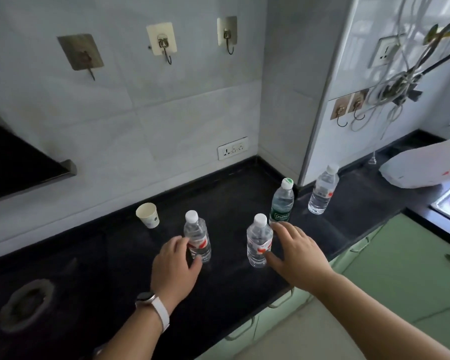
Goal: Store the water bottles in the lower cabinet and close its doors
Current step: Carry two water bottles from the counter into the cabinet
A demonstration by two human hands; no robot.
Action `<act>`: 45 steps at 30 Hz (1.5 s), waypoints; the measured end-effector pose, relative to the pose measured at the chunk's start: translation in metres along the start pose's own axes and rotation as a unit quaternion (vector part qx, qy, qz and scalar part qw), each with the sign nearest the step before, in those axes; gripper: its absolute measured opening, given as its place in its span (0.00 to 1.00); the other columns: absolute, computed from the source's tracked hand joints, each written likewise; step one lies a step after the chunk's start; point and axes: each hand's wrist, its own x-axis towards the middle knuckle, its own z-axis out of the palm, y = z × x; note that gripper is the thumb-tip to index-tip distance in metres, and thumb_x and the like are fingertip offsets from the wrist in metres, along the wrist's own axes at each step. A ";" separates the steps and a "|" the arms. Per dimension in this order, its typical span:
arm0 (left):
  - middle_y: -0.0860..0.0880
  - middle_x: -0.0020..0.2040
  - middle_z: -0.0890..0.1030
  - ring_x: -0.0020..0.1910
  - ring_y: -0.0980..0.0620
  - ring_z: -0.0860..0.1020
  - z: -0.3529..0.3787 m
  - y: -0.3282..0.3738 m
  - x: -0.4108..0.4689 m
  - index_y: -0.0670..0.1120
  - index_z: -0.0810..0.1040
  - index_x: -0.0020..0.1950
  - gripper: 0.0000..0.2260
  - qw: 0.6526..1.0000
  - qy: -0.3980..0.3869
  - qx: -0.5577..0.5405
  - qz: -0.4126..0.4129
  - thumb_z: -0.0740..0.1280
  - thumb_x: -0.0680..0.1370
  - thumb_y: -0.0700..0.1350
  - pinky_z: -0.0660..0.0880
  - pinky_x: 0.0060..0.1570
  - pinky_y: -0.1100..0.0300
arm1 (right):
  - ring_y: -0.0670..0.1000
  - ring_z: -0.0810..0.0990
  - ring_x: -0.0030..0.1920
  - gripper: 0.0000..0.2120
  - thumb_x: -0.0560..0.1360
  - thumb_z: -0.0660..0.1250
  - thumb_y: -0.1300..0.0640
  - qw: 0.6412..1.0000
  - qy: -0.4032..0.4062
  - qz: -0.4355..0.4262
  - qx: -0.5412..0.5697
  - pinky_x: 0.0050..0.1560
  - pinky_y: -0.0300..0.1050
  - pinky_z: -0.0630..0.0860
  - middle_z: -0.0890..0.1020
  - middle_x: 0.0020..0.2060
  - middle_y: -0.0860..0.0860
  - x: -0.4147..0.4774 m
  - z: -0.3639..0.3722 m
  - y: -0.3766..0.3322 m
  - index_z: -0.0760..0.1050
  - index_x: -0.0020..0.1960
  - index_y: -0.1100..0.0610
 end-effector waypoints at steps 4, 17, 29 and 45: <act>0.50 0.61 0.77 0.62 0.50 0.76 0.019 -0.009 0.022 0.46 0.75 0.66 0.21 0.987 -0.006 -0.140 -0.073 0.70 0.77 0.55 0.73 0.56 0.56 | 0.52 0.68 0.71 0.35 0.74 0.65 0.38 0.996 -0.045 0.062 0.056 0.68 0.49 0.67 0.69 0.71 0.47 0.021 0.022 0.003 0.61 0.75 0.52; 0.53 0.56 0.78 0.51 0.59 0.79 0.052 -0.005 0.059 0.51 0.71 0.63 0.25 0.923 0.005 -0.349 -0.160 0.79 0.71 0.47 0.72 0.46 0.70 | 0.48 0.73 0.63 0.39 0.68 0.75 0.45 0.953 -0.095 0.179 0.226 0.61 0.42 0.68 0.72 0.67 0.47 0.047 0.061 0.010 0.62 0.74 0.50; 0.60 0.53 0.77 0.53 0.54 0.78 0.061 0.019 0.066 0.55 0.68 0.69 0.31 0.904 0.043 -0.346 -0.249 0.79 0.71 0.47 0.73 0.50 0.60 | 0.47 0.80 0.47 0.32 0.67 0.75 0.39 0.948 -0.168 0.115 0.246 0.48 0.42 0.72 0.79 0.49 0.42 0.081 0.066 0.045 0.63 0.65 0.43; 0.56 0.54 0.84 0.52 0.59 0.82 0.038 0.071 -0.002 0.57 0.74 0.63 0.29 0.806 0.187 -0.378 -0.415 0.81 0.67 0.44 0.78 0.58 0.55 | 0.43 0.79 0.50 0.33 0.68 0.78 0.48 0.888 -0.310 -0.089 0.327 0.50 0.40 0.75 0.79 0.52 0.40 0.118 0.065 0.019 0.66 0.67 0.44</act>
